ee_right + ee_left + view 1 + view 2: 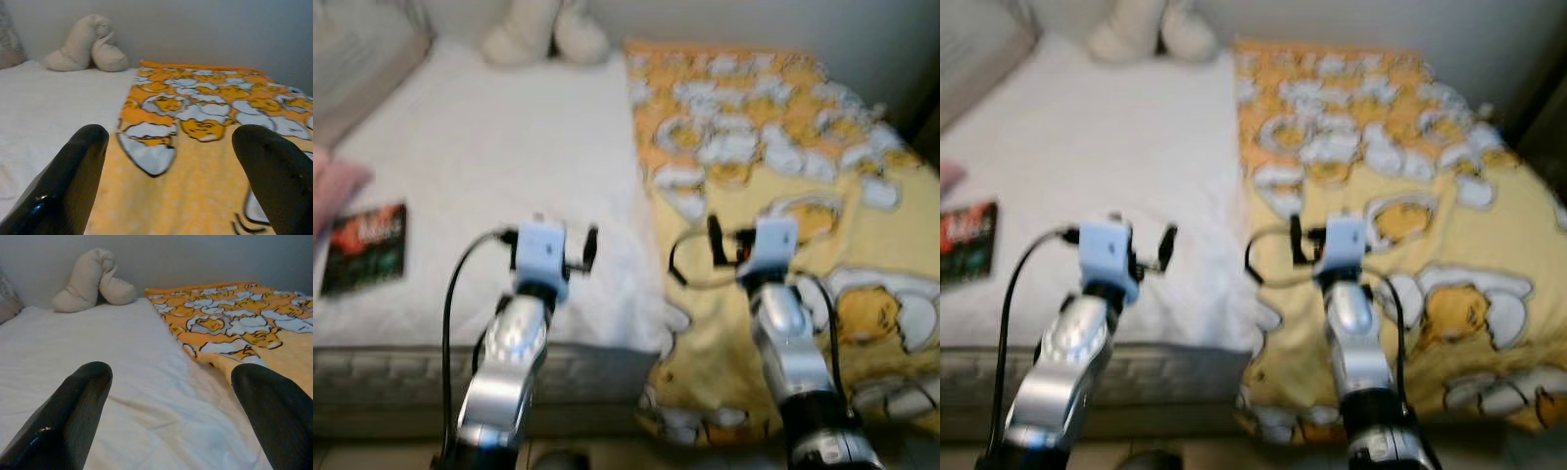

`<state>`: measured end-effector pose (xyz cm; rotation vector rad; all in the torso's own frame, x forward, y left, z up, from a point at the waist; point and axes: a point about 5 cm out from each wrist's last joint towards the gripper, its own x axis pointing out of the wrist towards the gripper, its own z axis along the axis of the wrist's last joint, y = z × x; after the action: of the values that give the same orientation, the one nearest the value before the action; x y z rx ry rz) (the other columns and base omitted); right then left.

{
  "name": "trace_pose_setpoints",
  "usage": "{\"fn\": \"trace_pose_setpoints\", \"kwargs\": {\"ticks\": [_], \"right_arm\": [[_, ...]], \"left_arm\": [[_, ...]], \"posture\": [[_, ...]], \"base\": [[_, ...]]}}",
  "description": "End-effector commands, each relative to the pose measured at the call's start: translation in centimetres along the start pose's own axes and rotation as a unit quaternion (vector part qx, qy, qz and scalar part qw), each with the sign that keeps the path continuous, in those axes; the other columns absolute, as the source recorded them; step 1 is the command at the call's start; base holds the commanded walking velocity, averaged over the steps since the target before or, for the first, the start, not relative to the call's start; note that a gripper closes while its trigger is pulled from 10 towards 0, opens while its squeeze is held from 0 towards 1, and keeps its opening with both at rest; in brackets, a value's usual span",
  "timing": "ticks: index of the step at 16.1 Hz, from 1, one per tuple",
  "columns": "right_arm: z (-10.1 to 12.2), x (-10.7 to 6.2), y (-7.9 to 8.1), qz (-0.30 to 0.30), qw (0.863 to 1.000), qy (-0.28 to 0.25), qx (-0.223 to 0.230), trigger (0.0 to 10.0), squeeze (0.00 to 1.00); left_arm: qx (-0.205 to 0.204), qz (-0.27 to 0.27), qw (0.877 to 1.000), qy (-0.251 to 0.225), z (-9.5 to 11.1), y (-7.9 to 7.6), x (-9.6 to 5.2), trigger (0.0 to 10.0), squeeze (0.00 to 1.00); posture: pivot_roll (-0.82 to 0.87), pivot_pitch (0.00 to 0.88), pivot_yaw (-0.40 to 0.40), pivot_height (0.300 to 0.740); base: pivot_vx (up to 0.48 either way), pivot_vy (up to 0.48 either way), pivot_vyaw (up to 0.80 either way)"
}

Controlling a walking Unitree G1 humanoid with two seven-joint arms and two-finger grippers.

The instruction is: Clean up the room

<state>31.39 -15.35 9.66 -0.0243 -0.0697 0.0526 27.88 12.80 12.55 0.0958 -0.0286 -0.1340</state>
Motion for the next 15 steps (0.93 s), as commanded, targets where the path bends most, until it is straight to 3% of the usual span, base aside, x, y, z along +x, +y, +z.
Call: {"fn": "trace_pose_setpoints", "kwargs": {"ticks": [1,3,6,7,15], "right_arm": [[0.0,-0.2,0.2,0.003,1.000,0.001,0.004,10.0,0.00],[-0.5,-0.5,0.5,0.005,1.000,0.013,0.004,10.0,0.00],[-0.3,-0.7,0.8,0.009,1.000,0.014,0.003,10.0,0.00],[0.0,-0.5,1.0,0.014,1.000,0.006,0.001,10.0,0.00],[0.8,0.3,1.1,0.021,1.000,-0.007,-0.001,10.0,0.00]], "left_arm": [[-0.006,0.017,1.000,0.010,-0.3,0.9,0.1,10.0,0.00],[-0.020,0.041,0.999,0.028,-1.0,1.8,0.3,10.0,0.00],[0.016,0.017,1.000,0.017,-0.8,1.5,0.6,10.0,0.00],[0.005,-0.003,1.000,0.001,-0.4,1.1,0.7,10.0,0.00],[0.012,-0.022,0.999,-0.036,0.7,0.3,1.1,10.0,0.00]], "posture": [[-0.02,0.000,0.007,0.721],[-0.02,0.000,0.016,0.721],[-0.03,0.000,0.019,0.721],[-0.03,0.000,0.018,0.721],[-0.02,0.000,0.013,0.721]], "base": [[0.337,-0.337,0.64],[0.000,0.000,0.00],[0.000,0.000,0.00],[0.292,0.000,0.00],[0.480,0.000,0.00]]}}
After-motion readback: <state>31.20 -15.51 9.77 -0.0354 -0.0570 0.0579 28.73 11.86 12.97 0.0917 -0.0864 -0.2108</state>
